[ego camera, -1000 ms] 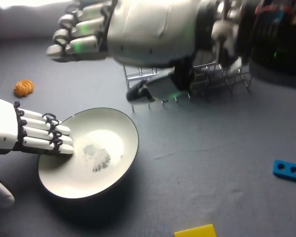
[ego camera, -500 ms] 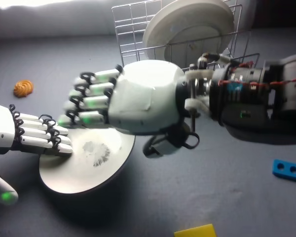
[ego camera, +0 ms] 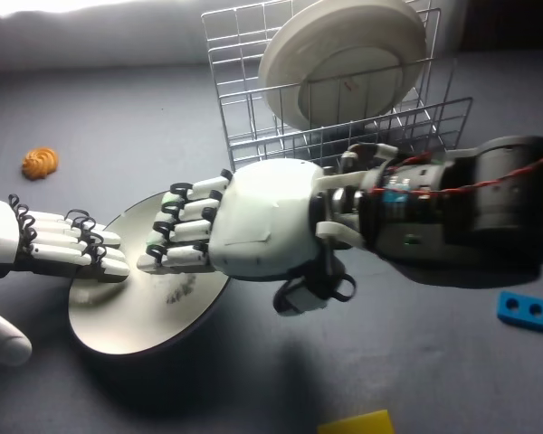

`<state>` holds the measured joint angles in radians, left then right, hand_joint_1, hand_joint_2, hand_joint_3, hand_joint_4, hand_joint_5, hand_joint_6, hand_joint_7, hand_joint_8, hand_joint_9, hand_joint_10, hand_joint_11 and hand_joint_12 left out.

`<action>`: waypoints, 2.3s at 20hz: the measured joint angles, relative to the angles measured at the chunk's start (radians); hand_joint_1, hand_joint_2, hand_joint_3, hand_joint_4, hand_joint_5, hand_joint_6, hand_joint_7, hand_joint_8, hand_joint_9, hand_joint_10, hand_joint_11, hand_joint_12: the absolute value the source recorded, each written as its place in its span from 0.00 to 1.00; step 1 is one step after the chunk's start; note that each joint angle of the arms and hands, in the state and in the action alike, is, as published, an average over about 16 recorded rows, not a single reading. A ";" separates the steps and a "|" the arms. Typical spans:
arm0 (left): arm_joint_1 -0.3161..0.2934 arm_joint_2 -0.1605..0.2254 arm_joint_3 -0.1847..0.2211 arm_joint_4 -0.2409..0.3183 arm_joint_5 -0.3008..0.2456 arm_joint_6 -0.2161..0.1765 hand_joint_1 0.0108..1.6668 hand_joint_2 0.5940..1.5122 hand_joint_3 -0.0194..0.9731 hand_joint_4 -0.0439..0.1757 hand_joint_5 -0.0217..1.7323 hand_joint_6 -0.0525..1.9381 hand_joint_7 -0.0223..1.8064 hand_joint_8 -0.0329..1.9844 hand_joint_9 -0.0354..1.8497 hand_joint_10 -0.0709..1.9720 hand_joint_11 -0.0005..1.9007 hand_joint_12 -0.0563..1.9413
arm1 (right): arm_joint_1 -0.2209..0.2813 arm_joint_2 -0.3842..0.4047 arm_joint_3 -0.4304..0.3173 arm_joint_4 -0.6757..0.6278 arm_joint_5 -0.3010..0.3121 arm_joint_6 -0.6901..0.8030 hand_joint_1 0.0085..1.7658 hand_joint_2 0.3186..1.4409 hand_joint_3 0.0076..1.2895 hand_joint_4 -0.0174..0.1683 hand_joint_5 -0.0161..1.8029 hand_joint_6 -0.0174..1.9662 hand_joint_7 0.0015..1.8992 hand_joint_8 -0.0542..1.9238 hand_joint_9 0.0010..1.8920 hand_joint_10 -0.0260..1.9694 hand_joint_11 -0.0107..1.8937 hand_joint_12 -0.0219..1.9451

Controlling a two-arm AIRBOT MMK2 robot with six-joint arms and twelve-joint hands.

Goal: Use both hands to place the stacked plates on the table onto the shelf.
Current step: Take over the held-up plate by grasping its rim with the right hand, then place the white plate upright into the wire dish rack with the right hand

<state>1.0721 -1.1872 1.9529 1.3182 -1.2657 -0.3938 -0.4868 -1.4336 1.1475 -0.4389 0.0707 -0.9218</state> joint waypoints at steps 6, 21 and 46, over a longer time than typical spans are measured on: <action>0.021 -0.026 0.045 -0.034 -0.035 -0.035 0.01 0.56 0.04 0.19 0.03 0.03 0.02 0.02 0.00 0.00 0.01 0.01 | -0.008 -0.096 0.098 0.001 0.020 -0.006 0.66 0.63 0.00 0.11 0.04 0.02 0.02 0.04 0.02 0.01 0.01 0.09; 0.012 -0.044 0.077 -0.024 -0.047 -0.053 0.01 0.56 0.04 0.18 0.03 0.03 0.02 0.02 0.00 0.00 0.00 0.00 | -0.006 -0.164 0.174 0.002 0.111 -0.010 0.65 0.64 0.00 0.08 0.38 0.13 0.39 0.22 0.46 0.21 0.35 0.64; -0.357 -0.041 0.199 0.131 0.053 -0.031 0.01 0.55 0.04 0.18 0.04 0.03 0.02 0.02 0.03 0.01 0.01 0.03 | 0.088 0.021 -0.039 0.135 0.027 0.018 0.71 0.62 0.01 0.08 0.45 0.44 0.47 0.51 0.53 0.44 0.44 0.68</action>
<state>0.7148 -1.2277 2.1522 1.4495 -1.2129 -0.4247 -0.3984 -1.4131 1.1083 -0.3041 0.0981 -0.9036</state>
